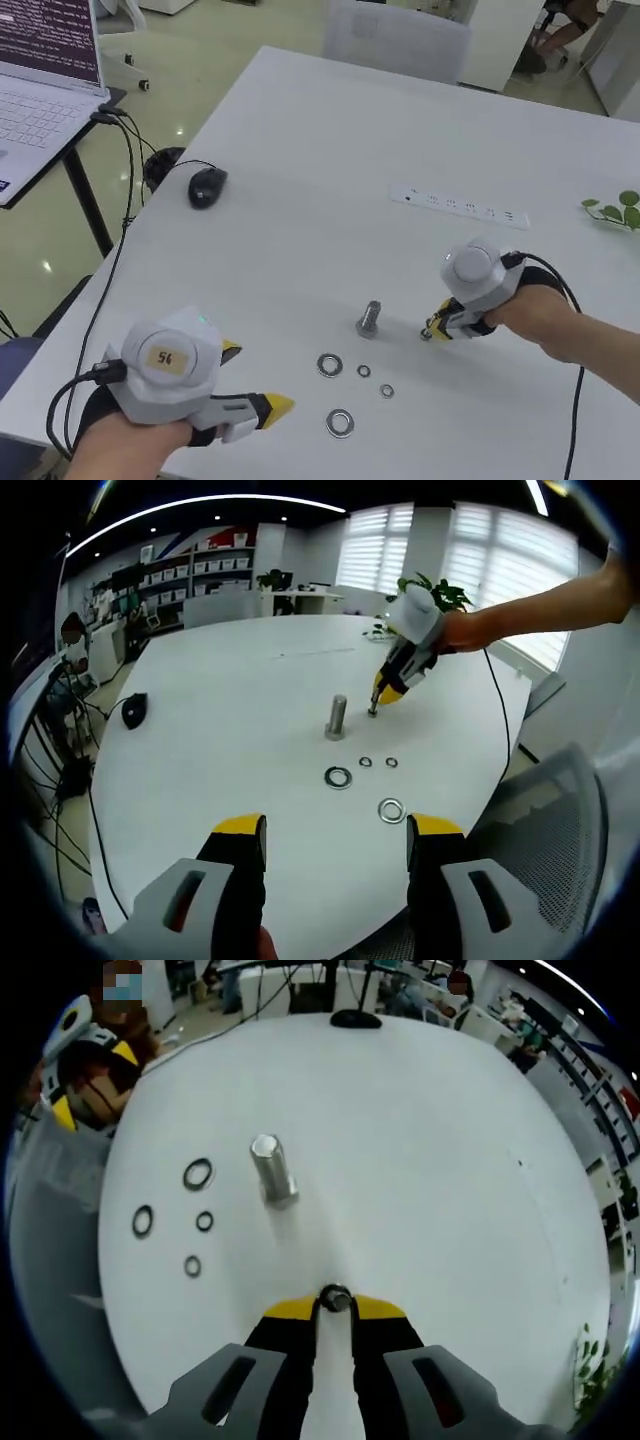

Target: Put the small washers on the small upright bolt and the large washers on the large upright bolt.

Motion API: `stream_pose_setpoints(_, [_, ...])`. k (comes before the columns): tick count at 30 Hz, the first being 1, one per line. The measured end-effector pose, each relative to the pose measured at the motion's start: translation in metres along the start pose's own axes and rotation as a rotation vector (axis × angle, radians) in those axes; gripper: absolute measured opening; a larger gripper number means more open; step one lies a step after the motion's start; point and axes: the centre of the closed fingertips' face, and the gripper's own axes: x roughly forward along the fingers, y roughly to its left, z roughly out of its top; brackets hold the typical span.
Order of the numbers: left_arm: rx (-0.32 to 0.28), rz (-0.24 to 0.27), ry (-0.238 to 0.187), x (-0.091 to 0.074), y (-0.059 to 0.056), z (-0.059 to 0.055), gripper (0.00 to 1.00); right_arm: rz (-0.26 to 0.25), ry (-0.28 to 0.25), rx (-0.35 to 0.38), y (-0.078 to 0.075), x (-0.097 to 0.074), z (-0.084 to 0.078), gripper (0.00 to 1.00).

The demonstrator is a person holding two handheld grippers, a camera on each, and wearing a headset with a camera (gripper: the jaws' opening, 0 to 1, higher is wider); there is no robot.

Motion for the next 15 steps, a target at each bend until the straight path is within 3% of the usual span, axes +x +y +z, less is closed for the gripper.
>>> stream_pose_setpoints(15, [-0.004,0.005,0.003,0.001,-0.001,0.000,0.56,-0.005,-0.001,0.071,0.000,0.013,-0.007,0.14])
